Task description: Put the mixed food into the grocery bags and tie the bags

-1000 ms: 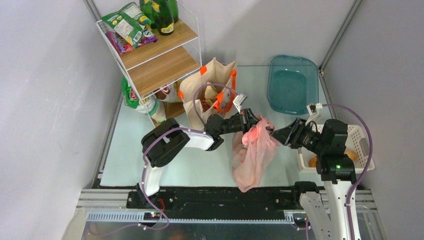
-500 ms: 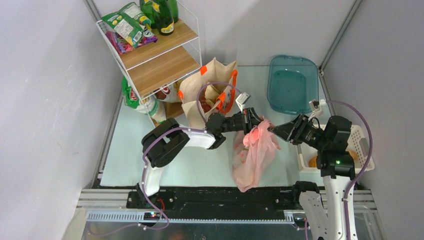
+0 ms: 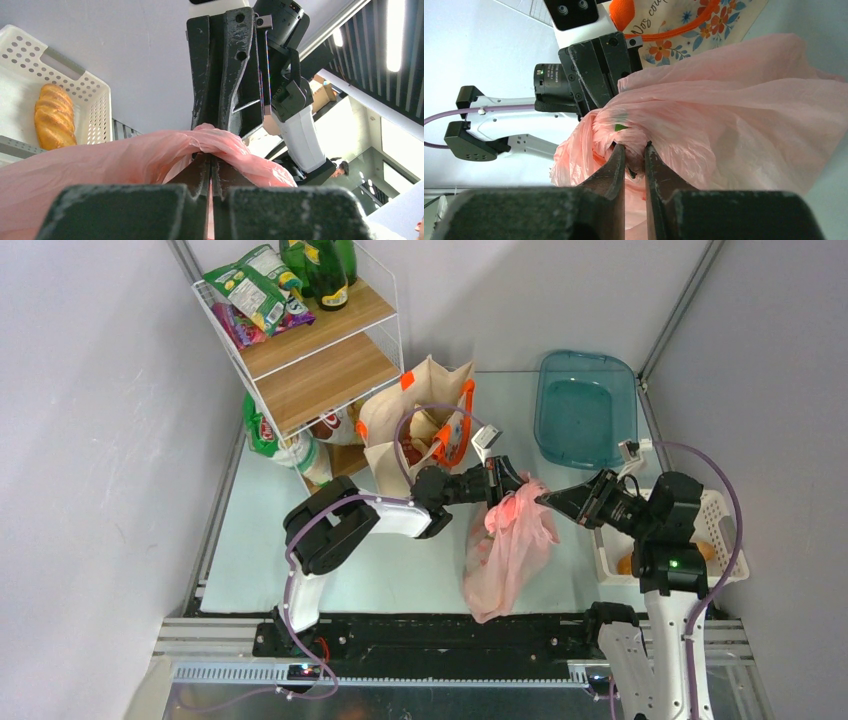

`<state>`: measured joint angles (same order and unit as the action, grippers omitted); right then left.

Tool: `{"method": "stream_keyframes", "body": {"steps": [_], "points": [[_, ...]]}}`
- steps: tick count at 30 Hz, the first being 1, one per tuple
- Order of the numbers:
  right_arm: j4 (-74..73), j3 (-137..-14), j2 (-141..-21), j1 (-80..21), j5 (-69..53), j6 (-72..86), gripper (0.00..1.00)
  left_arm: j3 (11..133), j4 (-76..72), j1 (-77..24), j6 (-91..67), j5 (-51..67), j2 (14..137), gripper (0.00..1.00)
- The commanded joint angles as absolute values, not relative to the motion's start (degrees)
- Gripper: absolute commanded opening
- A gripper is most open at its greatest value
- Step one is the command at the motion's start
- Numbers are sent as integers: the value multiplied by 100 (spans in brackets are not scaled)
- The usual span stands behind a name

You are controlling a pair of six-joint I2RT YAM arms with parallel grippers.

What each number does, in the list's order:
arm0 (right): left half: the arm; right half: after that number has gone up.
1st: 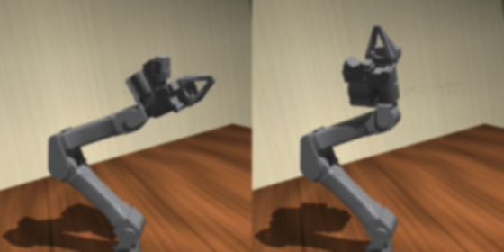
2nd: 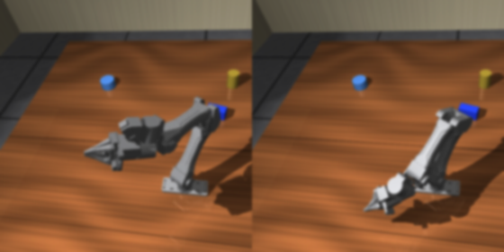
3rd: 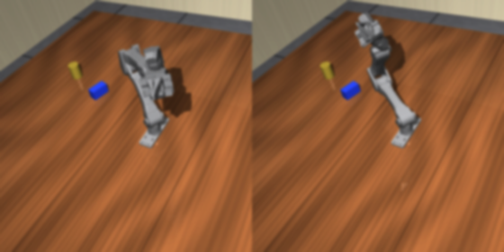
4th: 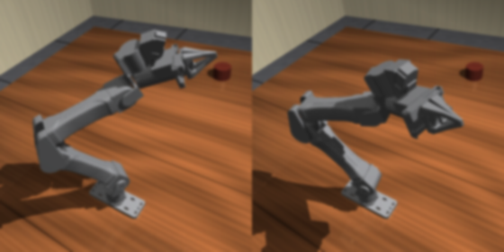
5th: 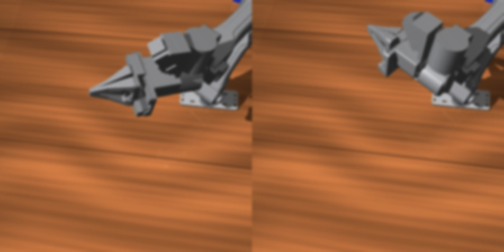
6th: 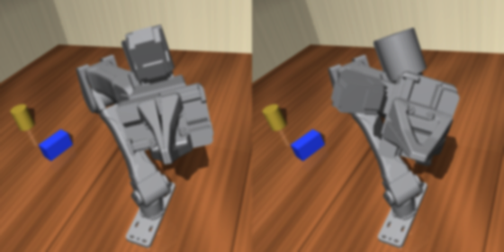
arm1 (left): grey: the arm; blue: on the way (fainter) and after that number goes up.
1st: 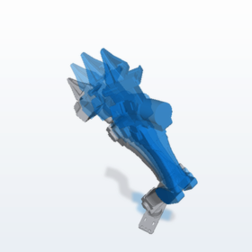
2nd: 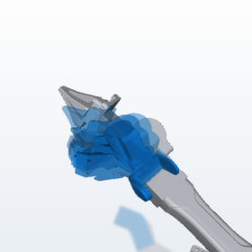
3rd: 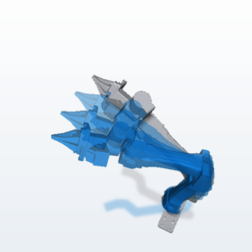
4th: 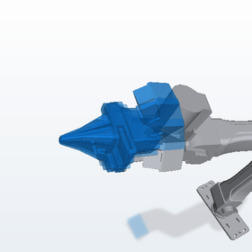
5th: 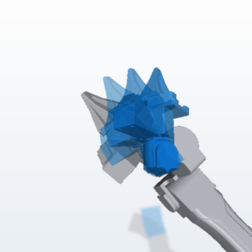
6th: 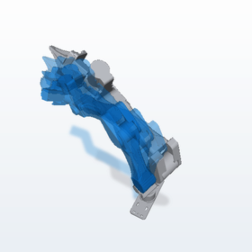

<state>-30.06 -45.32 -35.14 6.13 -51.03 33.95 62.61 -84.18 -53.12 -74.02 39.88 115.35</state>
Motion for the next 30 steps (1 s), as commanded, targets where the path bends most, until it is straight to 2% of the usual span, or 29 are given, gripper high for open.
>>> {"method": "stream_keyframes", "body": {"steps": [1,4,9,15,18,24,26,27,28,30], "points": [[-2803,-4553,-3405,606,-5143,3593,4,6301,-8604,-5370,-7179,4088,11453,3],[-2826,-4553,-3321,606,-5009,3546,0,6256,-8610,-5363,-7146,4052,11432,8],[-2850,-4553,-3183,606,-4845,3500,0,6128,-8605,-5354,-7084,4020,11405,11],[-2823,-4553,-3139,606,-4792,3506,0,5922,-8605,-5339,-7045,3977,11351,26],[-2805,-4560,-3119,606,-4813,3514,0,5850,-8606,-5312,-7040,3978,11318,31],[-2791,-4555,-3112,606,-4822,3546,0,5868,-8607,-5291,-7085,4039,11323,18],[-2768,-4554,-3111,602,-4836,3565,1,5878,-8605,-5295,-7090,4067,11321,6],[-2760,-4553,-3116,604,-4852,3571,5,5875,-8605,-5299,-7083,4072,11325,3],[-2755,-4553,-3122,608,-4861,3587,17,5876,-8605,-5299,-7079,4079,11321,1],[-2721,-4553,-3158,607,-4934,3629,29,5896,-8604,-5299,-7089,4108,11323,0]]}}
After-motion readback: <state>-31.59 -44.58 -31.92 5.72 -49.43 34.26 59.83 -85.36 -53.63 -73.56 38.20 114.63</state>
